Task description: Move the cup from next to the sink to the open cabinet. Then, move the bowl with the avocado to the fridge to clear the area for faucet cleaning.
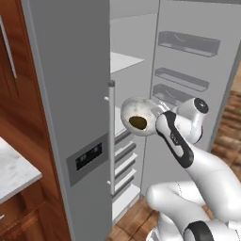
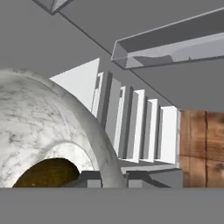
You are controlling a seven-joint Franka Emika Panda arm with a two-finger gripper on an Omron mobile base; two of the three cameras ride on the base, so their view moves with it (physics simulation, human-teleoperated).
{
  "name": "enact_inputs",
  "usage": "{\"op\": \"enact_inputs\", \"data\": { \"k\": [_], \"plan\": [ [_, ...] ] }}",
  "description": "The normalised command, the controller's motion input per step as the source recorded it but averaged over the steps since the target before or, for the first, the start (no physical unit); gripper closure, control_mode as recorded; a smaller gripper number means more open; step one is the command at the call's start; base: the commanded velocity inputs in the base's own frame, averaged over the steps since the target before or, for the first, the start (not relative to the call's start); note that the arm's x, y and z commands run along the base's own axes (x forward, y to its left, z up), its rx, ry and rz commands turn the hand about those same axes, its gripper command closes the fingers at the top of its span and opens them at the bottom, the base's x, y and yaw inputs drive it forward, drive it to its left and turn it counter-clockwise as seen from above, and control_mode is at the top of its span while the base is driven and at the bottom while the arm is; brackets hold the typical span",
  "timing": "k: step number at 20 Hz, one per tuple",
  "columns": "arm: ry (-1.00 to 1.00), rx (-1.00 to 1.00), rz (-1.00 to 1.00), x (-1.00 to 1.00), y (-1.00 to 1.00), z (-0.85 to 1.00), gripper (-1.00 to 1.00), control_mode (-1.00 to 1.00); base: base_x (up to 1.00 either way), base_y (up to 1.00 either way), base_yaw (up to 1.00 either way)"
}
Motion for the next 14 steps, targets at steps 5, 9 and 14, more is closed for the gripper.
{"op": "enact_inputs", "data": {
  "k": [5, 9, 14],
  "plan": [
    [0.00, 0.00, 0.00, 0.00, 0.00, 0.00, 1.00, 1.00, 0.73, -0.06, 0.00],
    [0.00, 0.00, 0.00, 0.00, 0.00, 0.00, 1.00, 1.00, 0.33, -0.03, -0.03],
    [-0.06, -0.01, -0.08, 0.01, 0.07, 0.96, 1.00, -1.00, 0.00, 0.00, 0.00]
  ]
}}
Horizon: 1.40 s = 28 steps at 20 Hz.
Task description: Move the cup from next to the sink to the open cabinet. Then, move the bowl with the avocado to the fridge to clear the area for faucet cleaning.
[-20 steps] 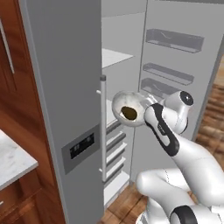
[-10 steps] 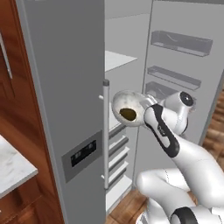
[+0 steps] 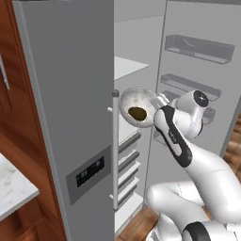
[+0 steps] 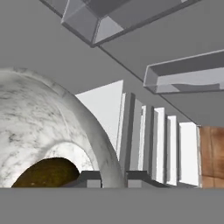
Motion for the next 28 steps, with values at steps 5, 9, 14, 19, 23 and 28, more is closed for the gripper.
{"op": "enact_inputs", "data": {
  "k": [5, 9, 14, 19, 23, 28],
  "plan": [
    [-0.10, 0.00, -0.07, 0.00, 0.00, 1.00, 1.00, -1.00, 0.00, 0.00, 0.00],
    [-0.08, 0.07, -0.02, 0.01, 0.00, 0.66, 1.00, -1.00, 0.00, 0.00, 0.00],
    [-0.09, 0.13, -0.01, 0.05, -0.04, 0.65, 1.00, -1.00, 0.00, 0.00, 0.00],
    [0.20, 0.04, -0.07, 0.70, 0.00, 0.69, 1.00, -1.00, 0.00, 0.00, 0.00],
    [0.19, 0.00, -0.08, 0.64, 0.19, 0.73, 1.00, -1.00, 0.00, 0.00, 0.00],
    [-0.03, -0.01, 0.00, 0.00, 0.21, 0.26, 1.00, -1.00, 0.00, 0.00, 0.00]
  ]
}}
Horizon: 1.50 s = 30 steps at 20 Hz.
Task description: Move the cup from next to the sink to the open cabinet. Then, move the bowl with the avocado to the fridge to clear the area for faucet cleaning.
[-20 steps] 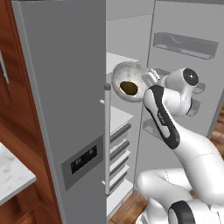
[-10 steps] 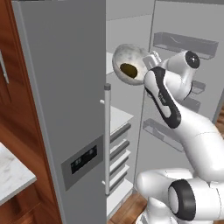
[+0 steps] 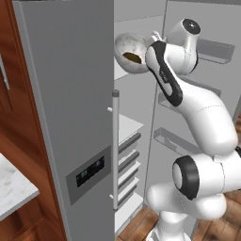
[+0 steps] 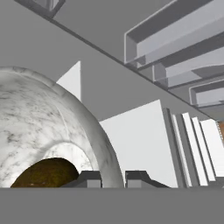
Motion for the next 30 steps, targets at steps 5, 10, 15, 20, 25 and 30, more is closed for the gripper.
{"op": "enact_inputs", "data": {
  "k": [5, 10, 15, 20, 25, 30],
  "plan": [
    [0.01, -0.01, 0.00, 0.21, 0.27, -0.16, 1.00, -1.00, 0.00, 0.00, 0.00],
    [0.05, 0.00, 0.00, 0.53, 0.25, -0.16, 1.00, -1.00, 0.00, 0.00, 0.00],
    [0.00, 0.00, -0.02, 0.85, 0.18, 0.00, 1.00, -1.00, 0.00, 0.00, 0.00],
    [0.01, 0.00, -0.02, 0.66, 0.16, 0.00, 1.00, -1.00, 0.00, 0.00, 0.00],
    [0.05, -0.03, 0.00, 0.43, 0.14, -0.16, 1.00, -1.00, 0.00, 0.00, 0.00],
    [0.06, -0.04, 0.00, 0.26, 0.07, -0.26, 1.00, -1.00, 0.00, 0.00, 0.00]
  ]
}}
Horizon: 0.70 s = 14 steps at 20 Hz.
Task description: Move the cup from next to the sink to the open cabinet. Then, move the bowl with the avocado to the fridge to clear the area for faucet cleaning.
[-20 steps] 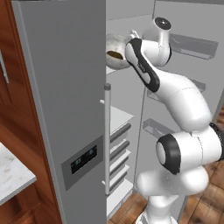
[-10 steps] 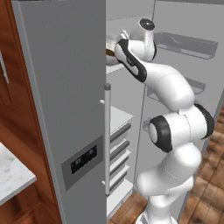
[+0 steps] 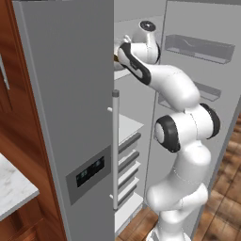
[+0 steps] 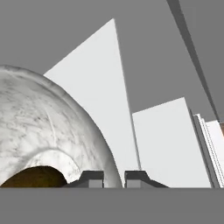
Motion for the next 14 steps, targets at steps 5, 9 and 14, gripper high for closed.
{"op": "enact_inputs", "data": {
  "k": [5, 9, 14],
  "plan": [
    [0.00, 0.00, 0.00, 0.27, 0.05, 0.00, -1.00, -1.00, 0.00, 0.00, 0.00],
    [-0.25, 0.00, -0.03, -0.69, -0.09, 0.01, -1.00, -1.00, 0.00, 0.00, 0.00],
    [-0.43, 0.02, -0.01, -1.00, -0.29, -0.09, -1.00, -1.00, 0.00, 0.00, 0.00]
  ]
}}
